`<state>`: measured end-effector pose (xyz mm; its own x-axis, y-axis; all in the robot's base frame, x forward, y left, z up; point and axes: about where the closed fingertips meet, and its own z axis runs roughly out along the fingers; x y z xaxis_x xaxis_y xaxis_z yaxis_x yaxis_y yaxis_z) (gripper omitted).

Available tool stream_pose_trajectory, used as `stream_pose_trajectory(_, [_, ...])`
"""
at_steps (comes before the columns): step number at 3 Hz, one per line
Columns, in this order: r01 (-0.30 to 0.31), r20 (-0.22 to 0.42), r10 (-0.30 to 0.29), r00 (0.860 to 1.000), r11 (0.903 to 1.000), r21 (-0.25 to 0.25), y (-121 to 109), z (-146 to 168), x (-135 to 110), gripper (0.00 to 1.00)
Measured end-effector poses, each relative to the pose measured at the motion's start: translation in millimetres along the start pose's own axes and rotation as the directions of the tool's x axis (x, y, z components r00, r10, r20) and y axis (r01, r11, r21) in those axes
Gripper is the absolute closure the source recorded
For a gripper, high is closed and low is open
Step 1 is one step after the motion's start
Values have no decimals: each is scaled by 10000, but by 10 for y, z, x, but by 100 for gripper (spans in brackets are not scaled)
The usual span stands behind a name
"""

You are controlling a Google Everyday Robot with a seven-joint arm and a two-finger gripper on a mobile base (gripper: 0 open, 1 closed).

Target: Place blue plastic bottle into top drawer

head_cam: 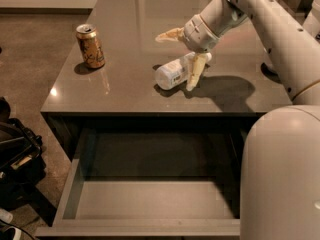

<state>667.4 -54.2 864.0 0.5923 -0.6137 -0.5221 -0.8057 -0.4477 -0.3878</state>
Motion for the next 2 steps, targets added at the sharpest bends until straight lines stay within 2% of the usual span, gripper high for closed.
stream_pose_trajectory(1, [2,1,-2,10000,10000,4,-1,1,0,18])
stream_pose_trajectory(2, [2,1,-2,10000,10000,4,-1,1,0,42])
